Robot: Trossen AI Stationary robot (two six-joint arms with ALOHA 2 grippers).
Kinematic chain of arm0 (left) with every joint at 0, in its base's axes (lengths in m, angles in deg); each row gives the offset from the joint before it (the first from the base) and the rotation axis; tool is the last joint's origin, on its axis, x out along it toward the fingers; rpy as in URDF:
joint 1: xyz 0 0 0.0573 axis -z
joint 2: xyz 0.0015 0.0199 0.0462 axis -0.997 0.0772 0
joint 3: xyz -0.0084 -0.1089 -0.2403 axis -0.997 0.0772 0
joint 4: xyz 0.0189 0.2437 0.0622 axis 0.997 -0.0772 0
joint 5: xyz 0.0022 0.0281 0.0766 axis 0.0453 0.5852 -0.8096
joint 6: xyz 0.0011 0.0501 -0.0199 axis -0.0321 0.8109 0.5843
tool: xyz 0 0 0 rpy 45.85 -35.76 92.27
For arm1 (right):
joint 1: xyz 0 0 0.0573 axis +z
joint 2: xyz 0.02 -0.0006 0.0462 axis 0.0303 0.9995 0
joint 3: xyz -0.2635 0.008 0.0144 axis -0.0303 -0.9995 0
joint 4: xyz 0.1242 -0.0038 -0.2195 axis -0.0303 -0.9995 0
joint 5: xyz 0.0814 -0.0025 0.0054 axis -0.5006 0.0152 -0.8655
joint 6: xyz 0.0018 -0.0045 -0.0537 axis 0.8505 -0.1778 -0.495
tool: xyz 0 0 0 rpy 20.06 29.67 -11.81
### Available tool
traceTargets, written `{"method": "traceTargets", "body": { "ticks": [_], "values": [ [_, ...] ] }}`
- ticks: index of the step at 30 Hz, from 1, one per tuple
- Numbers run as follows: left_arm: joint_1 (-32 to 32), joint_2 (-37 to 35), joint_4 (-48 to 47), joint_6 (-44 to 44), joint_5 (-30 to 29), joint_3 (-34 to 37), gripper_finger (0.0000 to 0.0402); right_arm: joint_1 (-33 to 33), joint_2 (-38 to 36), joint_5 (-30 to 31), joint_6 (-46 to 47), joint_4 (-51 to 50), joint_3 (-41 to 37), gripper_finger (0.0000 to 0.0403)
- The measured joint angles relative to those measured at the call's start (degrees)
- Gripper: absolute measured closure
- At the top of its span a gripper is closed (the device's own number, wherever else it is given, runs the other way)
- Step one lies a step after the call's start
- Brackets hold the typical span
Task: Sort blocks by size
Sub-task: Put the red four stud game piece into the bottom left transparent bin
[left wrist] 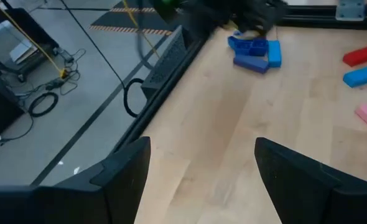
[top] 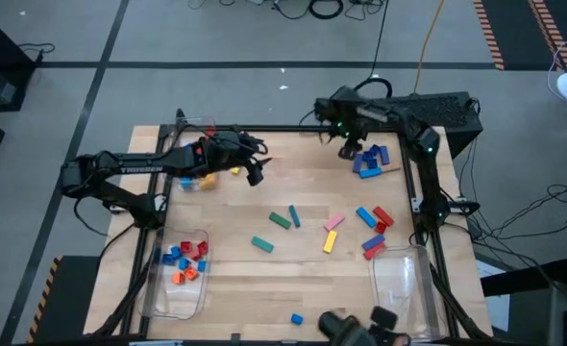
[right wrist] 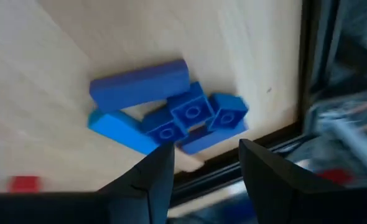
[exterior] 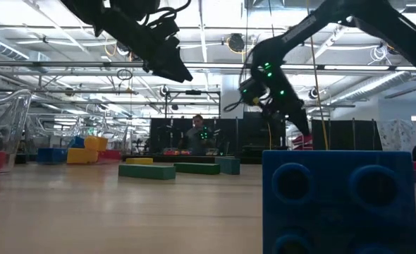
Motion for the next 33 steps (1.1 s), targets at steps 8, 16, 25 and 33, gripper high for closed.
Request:
{"method": "traceTargets", "body": {
  "ticks": [8,16,25,33],
  "values": [
    [-2.16,-0.04,0.25,0.12,0.65,0.0,0.0112,5.11,6.6,4.84,-1.4,0.05,0.01,0.0238],
    [-2.24,-0.04,0.18,0.99,0.67,0.0,0.0112,1.42,9.08,4.04,0.67,0.1,-0.03,0.0238],
    [-2.26,-0.04,-0.01,1.15,0.65,0.0,0.0112,1.62,7.67,-4.73,8.74,0.1,-0.01,0.0238],
    [-2.26,-0.04,-0.01,2.98,0.63,0.0,0.0112,-0.15,-1.85,-9.14,12.94,0.08,0.08,0.0238]
  ]
}}
